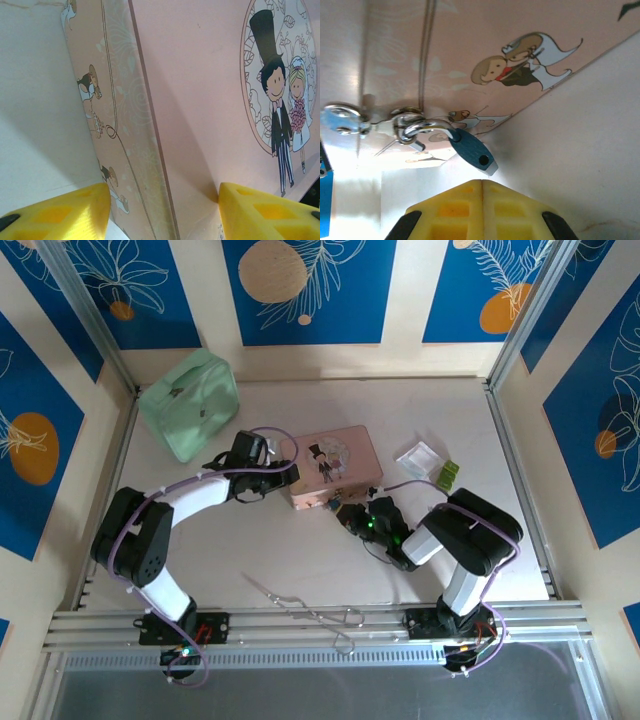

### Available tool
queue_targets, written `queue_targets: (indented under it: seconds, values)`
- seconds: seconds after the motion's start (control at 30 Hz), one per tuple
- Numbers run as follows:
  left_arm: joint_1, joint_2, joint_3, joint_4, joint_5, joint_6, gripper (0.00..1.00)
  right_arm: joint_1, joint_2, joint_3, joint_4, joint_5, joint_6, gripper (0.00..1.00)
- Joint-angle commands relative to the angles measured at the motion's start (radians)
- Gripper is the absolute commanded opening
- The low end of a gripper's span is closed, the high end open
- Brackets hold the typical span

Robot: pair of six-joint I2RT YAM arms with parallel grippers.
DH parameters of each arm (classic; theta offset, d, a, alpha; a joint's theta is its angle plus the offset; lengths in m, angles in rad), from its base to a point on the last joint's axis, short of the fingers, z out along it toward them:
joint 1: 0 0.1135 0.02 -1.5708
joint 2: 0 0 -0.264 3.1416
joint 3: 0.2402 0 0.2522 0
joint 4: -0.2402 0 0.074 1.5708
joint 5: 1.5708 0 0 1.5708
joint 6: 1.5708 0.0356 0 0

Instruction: Unlock the padlock with the key

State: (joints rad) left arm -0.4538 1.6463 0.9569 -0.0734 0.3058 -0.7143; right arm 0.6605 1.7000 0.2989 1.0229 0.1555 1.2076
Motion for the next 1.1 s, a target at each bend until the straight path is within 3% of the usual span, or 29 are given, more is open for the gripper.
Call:
queue_targets:
  seconds: [0.0, 0.1, 0.2, 0.3, 0.47, 0.7, 1.07]
  values:
    - [0.007, 0.017, -0.015, -0.017, -0.017, 0.024, 0.57, -0.007, -0.052, -0.021, -0.021, 0.033, -0.026, 0.0]
    - [0.01, 0.017, -0.015, -0.021, -0.019, 0.026, 0.57, -0.006, -0.105, -0.028, -0.047, 0.036, -0.042, 0.0]
    - [0.01, 0.014, -0.015, -0.021, -0.016, 0.026, 0.57, -0.01, -0.162, 0.011, -0.193, 0.028, -0.08, 0.0]
    - [0.01, 0.008, -0.014, -0.02, -0.013, 0.026, 0.58, -0.009, -0.194, 0.054, -0.34, 0.003, -0.168, 0.31]
    - [0.012, 0.008, -0.007, -0.026, -0.008, 0.03, 0.57, -0.034, -0.158, 0.068, -0.424, -0.038, -0.31, 0.52]
    - [0.012, 0.005, 0.0, -0.037, -0.008, 0.032, 0.57, -0.068, -0.049, 0.126, -0.375, -0.085, -0.399, 0.45]
    - [0.012, 0.007, 0.017, -0.055, -0.01, 0.04, 0.56, -0.07, 0.052, 0.171, -0.342, -0.089, -0.425, 0.43]
